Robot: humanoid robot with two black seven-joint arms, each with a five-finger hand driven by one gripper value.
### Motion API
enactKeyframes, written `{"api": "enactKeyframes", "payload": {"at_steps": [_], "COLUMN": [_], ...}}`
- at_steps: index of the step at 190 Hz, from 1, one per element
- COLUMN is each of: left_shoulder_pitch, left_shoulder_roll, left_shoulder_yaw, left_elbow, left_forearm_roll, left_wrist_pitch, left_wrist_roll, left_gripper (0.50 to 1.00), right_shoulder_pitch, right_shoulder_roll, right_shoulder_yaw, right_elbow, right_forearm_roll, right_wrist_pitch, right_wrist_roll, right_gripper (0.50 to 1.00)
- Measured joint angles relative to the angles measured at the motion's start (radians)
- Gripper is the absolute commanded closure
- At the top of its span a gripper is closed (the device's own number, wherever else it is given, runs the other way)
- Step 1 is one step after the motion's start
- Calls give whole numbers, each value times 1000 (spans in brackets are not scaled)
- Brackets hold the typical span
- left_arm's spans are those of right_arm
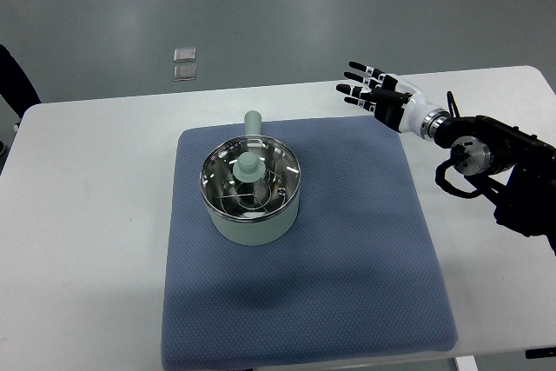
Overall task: Open lid and place right of pot
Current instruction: 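Move the right hand over the saucepan toward the glass lid knob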
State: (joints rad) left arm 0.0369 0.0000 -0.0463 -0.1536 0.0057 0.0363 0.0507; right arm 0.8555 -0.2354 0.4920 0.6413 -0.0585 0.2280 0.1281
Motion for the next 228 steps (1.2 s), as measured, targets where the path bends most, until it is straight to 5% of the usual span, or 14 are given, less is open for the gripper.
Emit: {"api": "enactKeyframes", "payload": {"at_steps": [138, 228], "left_shoulder_pitch": [-3, -3], "left_shoulder_roll": [0, 0], "left_shoulder_yaw": [5, 5], "left_elbow": [8, 8], "left_forearm_roll": [-6, -6], "left_wrist_pitch": [13, 13], "left_wrist_roll": [0, 0], "left_gripper": [500, 500], "right_shoulder_pitch": [12, 152], "right_shoulder_roll": [-6, 5], "right_shoulder_yaw": [35, -3], "right_elbow": [33, 42], "right_forearm_roll": [-15, -552], "right_wrist_pitch": [-2, 49], "right_wrist_roll": [40, 75], "right_gripper": [570, 570]}}
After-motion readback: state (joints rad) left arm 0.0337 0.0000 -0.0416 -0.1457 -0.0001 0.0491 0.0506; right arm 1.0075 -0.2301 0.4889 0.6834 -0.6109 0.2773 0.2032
